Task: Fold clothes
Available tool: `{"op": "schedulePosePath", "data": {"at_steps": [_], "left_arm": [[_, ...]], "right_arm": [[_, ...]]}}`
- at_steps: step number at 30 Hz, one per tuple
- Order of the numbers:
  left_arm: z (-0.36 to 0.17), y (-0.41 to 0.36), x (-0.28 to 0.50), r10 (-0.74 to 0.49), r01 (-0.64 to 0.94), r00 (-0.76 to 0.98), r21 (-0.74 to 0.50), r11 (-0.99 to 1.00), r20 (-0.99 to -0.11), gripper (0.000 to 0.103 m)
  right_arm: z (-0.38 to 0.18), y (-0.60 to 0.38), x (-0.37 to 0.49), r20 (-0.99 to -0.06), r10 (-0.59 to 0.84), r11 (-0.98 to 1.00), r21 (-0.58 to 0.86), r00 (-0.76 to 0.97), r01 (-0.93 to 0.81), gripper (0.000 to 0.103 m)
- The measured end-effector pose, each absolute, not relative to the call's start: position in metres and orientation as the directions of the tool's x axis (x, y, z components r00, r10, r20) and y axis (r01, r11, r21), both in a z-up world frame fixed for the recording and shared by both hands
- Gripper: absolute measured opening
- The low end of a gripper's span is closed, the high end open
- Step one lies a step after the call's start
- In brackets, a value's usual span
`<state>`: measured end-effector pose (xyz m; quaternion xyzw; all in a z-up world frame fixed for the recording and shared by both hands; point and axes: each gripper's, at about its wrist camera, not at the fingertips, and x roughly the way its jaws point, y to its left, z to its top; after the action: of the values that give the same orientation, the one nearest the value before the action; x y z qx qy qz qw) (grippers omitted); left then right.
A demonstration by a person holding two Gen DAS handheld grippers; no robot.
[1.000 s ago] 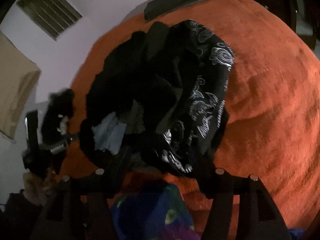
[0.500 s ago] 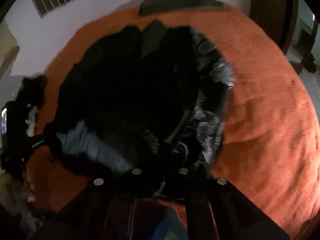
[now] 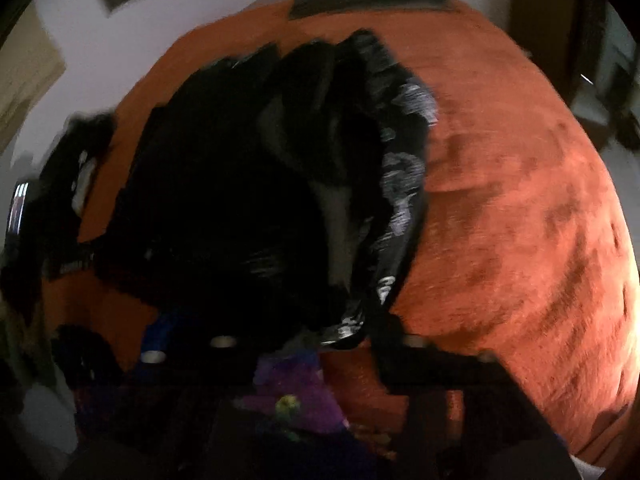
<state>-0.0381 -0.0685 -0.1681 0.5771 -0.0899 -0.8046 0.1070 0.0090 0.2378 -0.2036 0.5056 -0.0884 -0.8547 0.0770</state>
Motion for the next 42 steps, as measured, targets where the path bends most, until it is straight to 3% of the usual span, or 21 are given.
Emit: {"op": "schedulePosePath", "data": {"at_steps": [2, 5, 6, 7, 8, 9, 11, 16, 19, 22, 25, 30, 33, 35, 36, 38, 39, 40, 42], "left_arm": [[-0.174, -0.056, -0.042, -0.345, 0.041, -0.344, 0.353, -0.935, -0.873, 0.057], [-0.187, -0.041, -0.042, -0.335, 0.008, -0.356, 0.356, -0.934, -0.872, 0.057], [-0.192, -0.037, -0.042, -0.322, 0.000, -0.360, 0.346, -0.938, -0.875, 0.050], [-0.197, -0.032, -0.041, -0.309, -0.007, -0.364, 0.335, -0.942, -0.879, 0.021], [-0.198, -0.028, -0.040, -0.297, -0.007, -0.367, 0.322, -0.947, -0.881, 0.006], [-0.191, -0.028, -0.037, -0.286, 0.010, -0.380, 0.305, -0.952, -0.880, 0.006], [-0.173, -0.032, -0.029, -0.265, 0.055, -0.413, 0.267, -0.962, -0.871, 0.006], [-0.120, -0.056, 0.001, -0.156, 0.217, -0.498, 0.052, -0.975, -0.853, 0.006], [-0.139, -0.077, 0.018, 0.069, 0.232, -0.453, -0.192, -0.954, -0.889, 0.009], [-0.179, -0.088, 0.021, 0.211, 0.305, -0.324, -0.313, -0.899, -0.922, 0.010], [-0.184, -0.068, 0.017, 0.173, 0.250, -0.285, -0.247, -0.936, -0.943, 0.010], [-0.167, -0.031, 0.015, 0.066, 0.134, -0.325, -0.116, -0.984, -0.943, 0.015], [-0.177, -0.019, 0.011, 0.069, 0.138, -0.280, -0.111, -0.984, -0.957, 0.025], [-0.186, -0.009, 0.005, 0.060, 0.143, -0.240, -0.096, -0.985, -0.969, 0.025], [-0.189, -0.004, 0.004, 0.056, 0.140, -0.234, -0.091, -0.986, -0.971, 0.025], [-0.184, 0.005, 0.002, 0.036, 0.140, -0.256, -0.074, -0.987, -0.966, 0.014], [-0.181, 0.009, 0.002, 0.024, 0.141, -0.269, -0.064, -0.988, -0.963, 0.006], [-0.168, 0.009, 0.001, 0.032, 0.155, -0.300, -0.082, -0.985, -0.954, 0.006], [-0.133, 0.007, -0.001, 0.067, 0.193, -0.380, -0.151, -0.969, -0.922, 0.006]], "right_arm": [[-0.207, 0.246, 0.006, -0.853, -0.237, -0.963, 0.270, -0.466, -0.003, 0.061], [-0.215, 0.247, 0.004, -0.856, -0.254, -0.952, 0.303, -0.451, -0.040, 0.061], [-0.213, 0.243, 0.005, -0.856, -0.246, -0.956, 0.292, -0.454, -0.033, 0.061], [-0.211, 0.237, 0.005, -0.856, -0.231, -0.963, 0.268, -0.463, -0.015, 0.058], [-0.208, 0.231, 0.006, -0.850, -0.213, -0.972, 0.235, -0.482, 0.015, 0.042], [-0.204, 0.225, 0.007, -0.843, -0.196, -0.979, 0.200, -0.501, 0.047, 0.025], [-0.195, 0.214, 0.012, -0.827, -0.181, -0.984, 0.151, -0.532, 0.099, 0.011], [-0.174, 0.204, 0.032, -0.784, -0.221, -0.973, 0.140, -0.580, 0.182, 0.011], [-0.189, 0.200, 0.038, -0.843, -0.175, -0.967, 0.051, -0.508, 0.249, 0.011], [-0.208, 0.218, 0.030, -0.884, -0.184, -0.976, 0.112, -0.429, 0.188, 0.011], [-0.214, 0.227, 0.023, -0.901, -0.209, -0.977, 0.171, -0.381, 0.130, 0.015], [-0.207, 0.236, 0.017, -0.886, -0.244, -0.969, 0.240, -0.395, 0.060, 0.040], [-0.212, 0.242, 0.015, -0.874, -0.308, -0.945, 0.328, -0.375, 0.013, 0.046], [-0.218, 0.241, 0.013, -0.873, -0.342, -0.929, 0.369, -0.347, -0.011, 0.046], [-0.219, 0.240, 0.011, -0.876, -0.338, -0.931, 0.365, -0.345, -0.013, 0.046], [-0.223, 0.236, 0.007, -0.882, -0.324, -0.937, 0.349, -0.343, -0.014, 0.042], [-0.218, 0.237, 0.003, -0.883, -0.313, -0.940, 0.341, -0.351, -0.019, 0.019], [-0.212, 0.238, -0.002, -0.883, -0.302, -0.943, 0.333, -0.360, -0.026, 0.012], [-0.201, 0.241, -0.010, -0.883, -0.279, -0.948, 0.316, -0.377, -0.039, 0.011]]}}
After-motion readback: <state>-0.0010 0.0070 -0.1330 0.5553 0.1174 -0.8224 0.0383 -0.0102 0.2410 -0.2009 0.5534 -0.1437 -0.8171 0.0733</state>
